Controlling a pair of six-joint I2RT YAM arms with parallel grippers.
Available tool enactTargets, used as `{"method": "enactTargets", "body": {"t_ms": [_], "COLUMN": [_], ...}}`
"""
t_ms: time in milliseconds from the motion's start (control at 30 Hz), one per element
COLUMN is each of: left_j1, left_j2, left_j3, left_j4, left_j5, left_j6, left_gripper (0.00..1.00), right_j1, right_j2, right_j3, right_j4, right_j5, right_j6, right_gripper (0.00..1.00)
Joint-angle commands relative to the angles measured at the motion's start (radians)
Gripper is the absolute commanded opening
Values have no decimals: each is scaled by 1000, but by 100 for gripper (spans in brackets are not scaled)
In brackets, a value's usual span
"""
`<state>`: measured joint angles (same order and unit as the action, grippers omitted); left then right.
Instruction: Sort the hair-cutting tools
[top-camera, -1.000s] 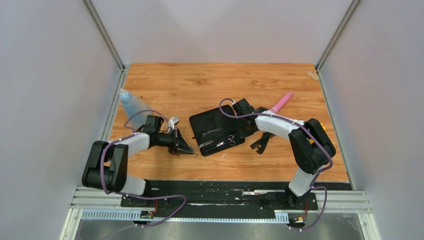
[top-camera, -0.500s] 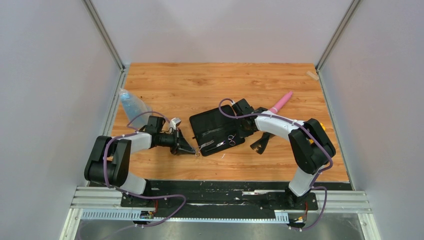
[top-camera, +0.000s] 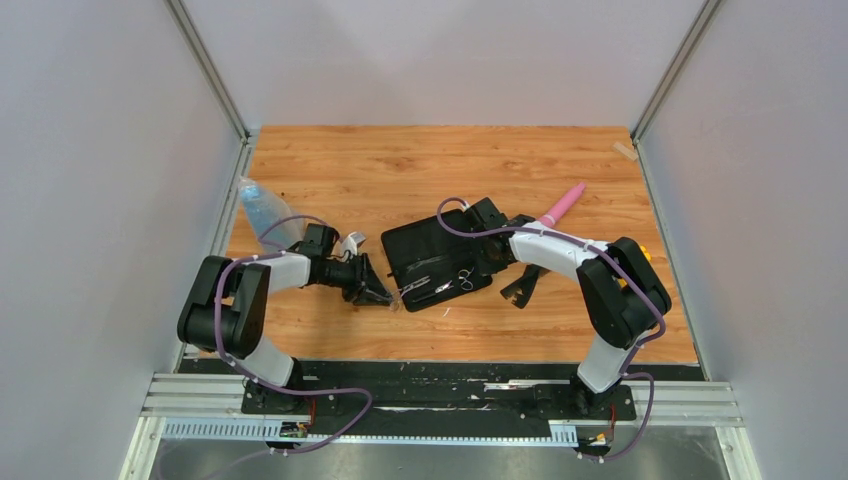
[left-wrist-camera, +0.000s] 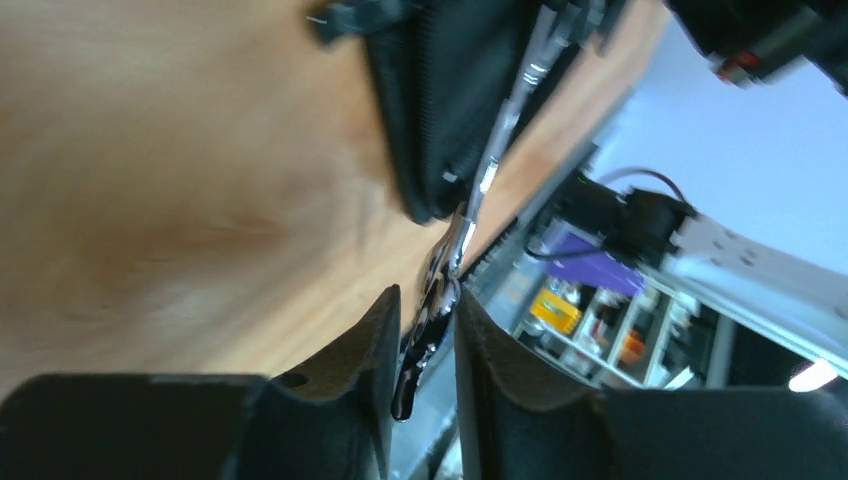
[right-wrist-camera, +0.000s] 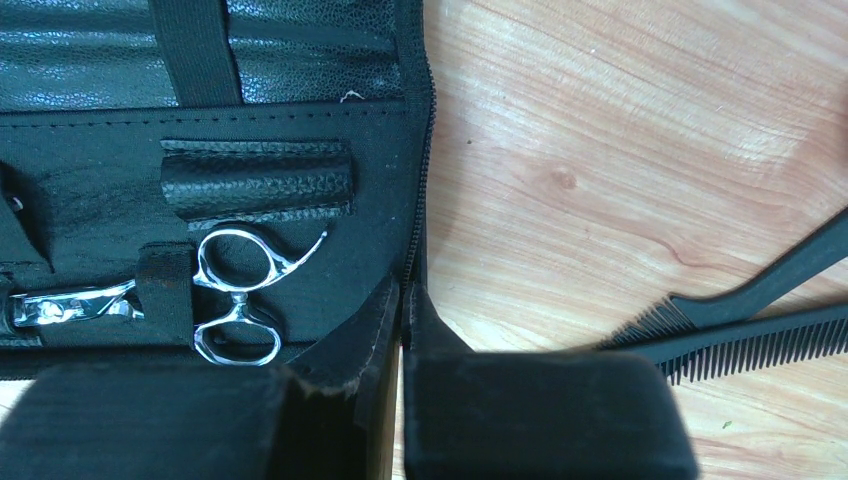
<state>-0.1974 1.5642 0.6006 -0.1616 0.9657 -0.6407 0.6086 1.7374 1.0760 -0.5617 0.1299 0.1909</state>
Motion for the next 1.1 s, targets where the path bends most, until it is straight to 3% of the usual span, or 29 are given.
{"method": "enactTargets", "body": {"t_ms": [0,100,333,733,1067], "left_j1": [-9,-14,-37,-73,-98], "left_j2": [15,26,-3,-135,-185], "left_j3": [39,49,67,85,76], "left_j4": [-106,-108,-131,-312,-307], "left_j5": [-253,-290,-347,-672,-698], "left_j6": [31,27,11,46,14], "left_gripper": [38,50,60,62,56], "right_j1": [21,24,31,48,63], "right_j2": [-13,-12,-16,-16,-6], "right_j3": [-5,-4,-3,-2,8], "right_j4": [28,27,25,25,24], "right_j5": [-26,-26,-19,0,7], "right_j6": [-2,-2,-1,-1,2], "right_gripper": [1,1,1,1,1]}}
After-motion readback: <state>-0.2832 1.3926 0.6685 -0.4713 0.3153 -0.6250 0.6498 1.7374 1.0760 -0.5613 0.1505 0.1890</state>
